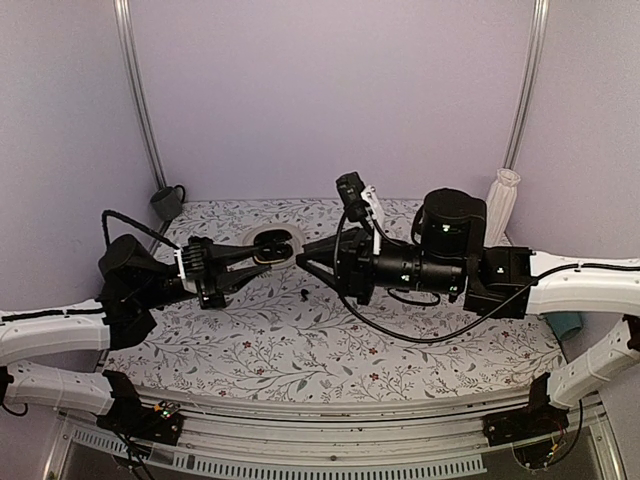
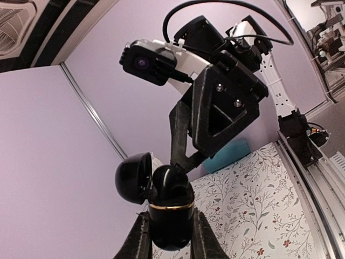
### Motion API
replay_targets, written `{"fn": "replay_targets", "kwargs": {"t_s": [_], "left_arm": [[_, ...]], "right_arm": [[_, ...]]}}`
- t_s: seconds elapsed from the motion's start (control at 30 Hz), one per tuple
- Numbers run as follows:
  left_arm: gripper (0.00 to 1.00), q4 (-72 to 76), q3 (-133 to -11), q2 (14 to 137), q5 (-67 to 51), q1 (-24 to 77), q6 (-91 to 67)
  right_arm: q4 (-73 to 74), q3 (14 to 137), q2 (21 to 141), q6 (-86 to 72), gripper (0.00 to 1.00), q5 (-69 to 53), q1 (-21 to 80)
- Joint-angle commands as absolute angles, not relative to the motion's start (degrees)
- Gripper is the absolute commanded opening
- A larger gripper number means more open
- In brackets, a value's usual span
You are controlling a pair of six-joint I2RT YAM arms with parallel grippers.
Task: Insert the wireless bluetooth earbuds into the charging case
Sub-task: Pick up the right earbud from the center of the board.
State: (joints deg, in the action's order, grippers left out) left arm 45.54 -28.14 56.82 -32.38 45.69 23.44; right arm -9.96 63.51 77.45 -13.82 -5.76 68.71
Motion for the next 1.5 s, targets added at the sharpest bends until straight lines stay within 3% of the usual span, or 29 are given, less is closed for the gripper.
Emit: {"fn": "replay_targets", "kwargs": {"t_s": [0.0,0.8,1.03,1.47], "left_arm": [[0.0,47.47,-28.13,57.46,-30.72,46.97,24.38],[0.0,48.25,-27.82,59.66,-26.03,47.98,24.81],[0.0,50.3,-27.45,60.51,-20.96,47.95,21.84],[0.0,49.6,-27.95,62.53,-19.09,48.03,17.97]], "right_arm": [[-11.94,66.63,80.42,-16.02,0.26,-6.92,69.17],[-15.2,67.96,82.44,-18.95,0.14,-4.89,69.44],[-13.97,65.91,80.45,-20.15,0.27,-0.53,69.43],[-10.87,68.77,82.57,-23.05,0.28,0.9,69.44]]}}
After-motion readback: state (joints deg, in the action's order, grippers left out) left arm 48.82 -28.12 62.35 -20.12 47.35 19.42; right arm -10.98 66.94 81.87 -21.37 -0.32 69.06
